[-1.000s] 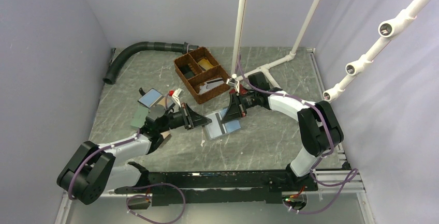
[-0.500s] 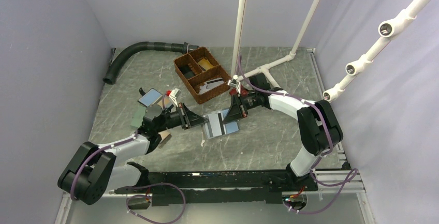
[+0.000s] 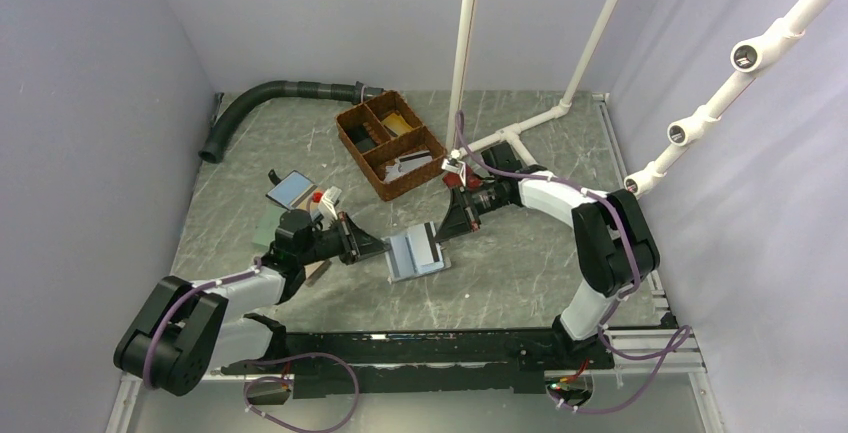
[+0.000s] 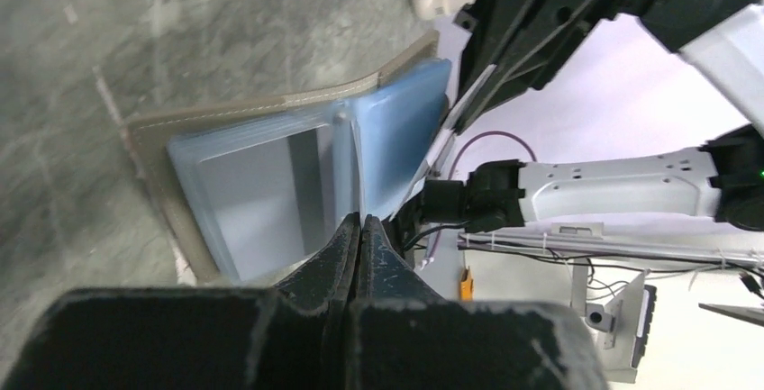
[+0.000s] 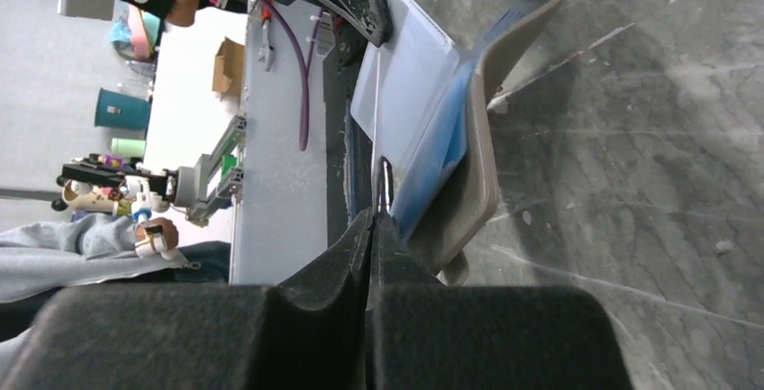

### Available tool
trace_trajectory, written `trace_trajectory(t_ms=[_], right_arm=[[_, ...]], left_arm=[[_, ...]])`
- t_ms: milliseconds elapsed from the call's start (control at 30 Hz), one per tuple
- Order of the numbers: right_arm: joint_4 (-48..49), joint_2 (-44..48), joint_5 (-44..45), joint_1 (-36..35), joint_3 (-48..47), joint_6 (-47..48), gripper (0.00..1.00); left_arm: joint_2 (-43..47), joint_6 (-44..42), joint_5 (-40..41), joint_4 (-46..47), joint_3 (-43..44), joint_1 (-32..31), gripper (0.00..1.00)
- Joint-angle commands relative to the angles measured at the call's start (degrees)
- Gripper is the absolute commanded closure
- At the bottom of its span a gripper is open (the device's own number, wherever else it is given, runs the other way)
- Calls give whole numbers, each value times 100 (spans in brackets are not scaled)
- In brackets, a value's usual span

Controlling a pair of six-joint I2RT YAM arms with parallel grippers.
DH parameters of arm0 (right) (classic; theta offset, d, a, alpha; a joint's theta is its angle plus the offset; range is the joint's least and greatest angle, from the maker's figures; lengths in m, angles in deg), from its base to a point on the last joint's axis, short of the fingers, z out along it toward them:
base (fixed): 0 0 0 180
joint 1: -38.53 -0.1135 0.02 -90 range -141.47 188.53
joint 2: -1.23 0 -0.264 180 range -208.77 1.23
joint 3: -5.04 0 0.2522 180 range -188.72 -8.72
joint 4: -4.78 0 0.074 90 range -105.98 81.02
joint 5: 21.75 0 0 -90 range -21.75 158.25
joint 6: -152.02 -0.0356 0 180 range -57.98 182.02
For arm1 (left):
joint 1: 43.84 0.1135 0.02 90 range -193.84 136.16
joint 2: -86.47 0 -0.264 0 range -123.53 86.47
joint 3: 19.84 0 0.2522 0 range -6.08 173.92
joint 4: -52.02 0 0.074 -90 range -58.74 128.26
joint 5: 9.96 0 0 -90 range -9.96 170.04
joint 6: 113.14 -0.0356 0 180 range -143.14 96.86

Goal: Take the credit cards out of the card holder

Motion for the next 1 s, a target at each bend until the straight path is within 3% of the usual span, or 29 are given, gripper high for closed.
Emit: trace_trajectory(t_ms=[0, 333, 500, 667, 833, 967], right_arm=[[-274, -126, 216, 26, -269, 538, 100], [-746, -124, 367, 34, -545, 963, 100], [-1170, -86, 554, 28, -811, 1380, 100], [-2128, -220, 1116, 30, -1664, 2109, 100], [-2981, -488, 1830, -11, -2828, 2648, 100], [-3318, -653, 2463, -88, -3622, 2953, 100]], left_arm=[[0, -483, 100, -702, 7, 45, 100], [-113, -997, 364, -2154, 373, 68, 98], [-95, -1179, 386, -2842, 819, 68, 80], [356, -1706, 934, -4436, 1464, 92, 62], [980, -2218, 1804, -5977, 2135, 173, 36], [1537, -2234, 2528, -6649, 2405, 222, 9]])
